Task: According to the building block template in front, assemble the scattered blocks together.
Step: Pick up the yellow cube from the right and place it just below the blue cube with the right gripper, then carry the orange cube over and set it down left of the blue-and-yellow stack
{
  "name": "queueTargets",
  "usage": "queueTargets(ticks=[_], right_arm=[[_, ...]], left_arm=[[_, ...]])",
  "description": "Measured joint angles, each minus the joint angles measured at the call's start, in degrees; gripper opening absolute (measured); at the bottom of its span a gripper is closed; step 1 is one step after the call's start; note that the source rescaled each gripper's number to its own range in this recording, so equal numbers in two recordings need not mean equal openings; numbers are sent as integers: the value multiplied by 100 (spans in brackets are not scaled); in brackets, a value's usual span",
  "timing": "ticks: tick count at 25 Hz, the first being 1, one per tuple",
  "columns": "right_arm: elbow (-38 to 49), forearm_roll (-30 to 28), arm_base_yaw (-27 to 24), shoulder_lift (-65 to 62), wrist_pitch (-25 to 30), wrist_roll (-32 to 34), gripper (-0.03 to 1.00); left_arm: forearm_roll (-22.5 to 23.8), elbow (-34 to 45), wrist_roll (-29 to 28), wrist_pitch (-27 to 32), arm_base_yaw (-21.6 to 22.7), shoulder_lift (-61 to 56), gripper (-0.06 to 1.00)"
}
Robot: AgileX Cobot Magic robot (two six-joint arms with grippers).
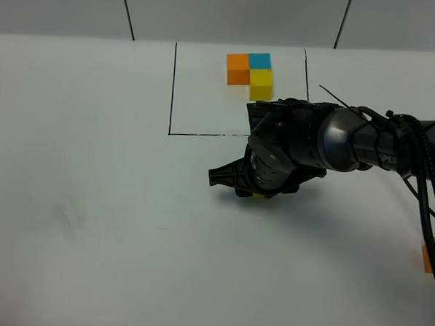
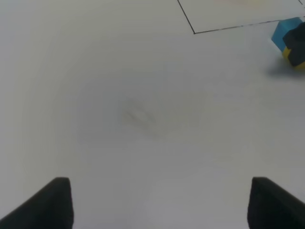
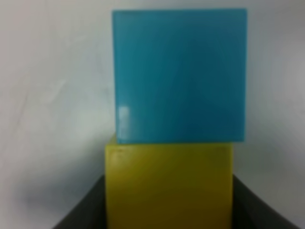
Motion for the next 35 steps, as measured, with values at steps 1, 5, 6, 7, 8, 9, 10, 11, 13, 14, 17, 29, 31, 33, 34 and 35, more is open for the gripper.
queueTargets(ticks=[1,5,6,7,8,9,10,11,13,14,17,29,31,33,34,35], right_arm=[[0,0,0,0,-5,54,26],[0,-7,0,0,-11,166,26],[0,-11,0,0,-11,182,26],[0,-11,0,0,-11,195,26],[0,-11,0,0,-11,195,26],[0,-11,0,0,-11,200,26],[0,-11,0,0,-11,200,26],[0,-11,0,0,-11,200,26],[0,-11,0,0,-17,200,26],[0,-11,0,0,-17,200,26],[0,-11,0,0,-17,200,26],[0,-6,0,0,-17,283,28],[5,19,0,0,-17,301,34],[6,19,0,-42,-6,302,42],[6,24,0,-105,3,296,47],[6,24,0,-187,9,283,51]], left_arm=[[0,0,0,0,0,0,63],[0,0,0,0,0,0,63],[0,0,0,0,0,0,63],[0,0,0,0,0,0,63],[0,0,0,0,0,0,63],[0,0,0,0,0,0,63],[0,0,0,0,0,0,63],[0,0,0,0,0,0,63],[0,0,0,0,0,0,63],[0,0,0,0,0,0,63],[0,0,0,0,0,0,63],[0,0,0,0,0,0,63],[0,0,0,0,0,0,63],[0,0,0,0,0,0,63],[0,0,0,0,0,0,63],[0,0,0,0,0,0,63]])
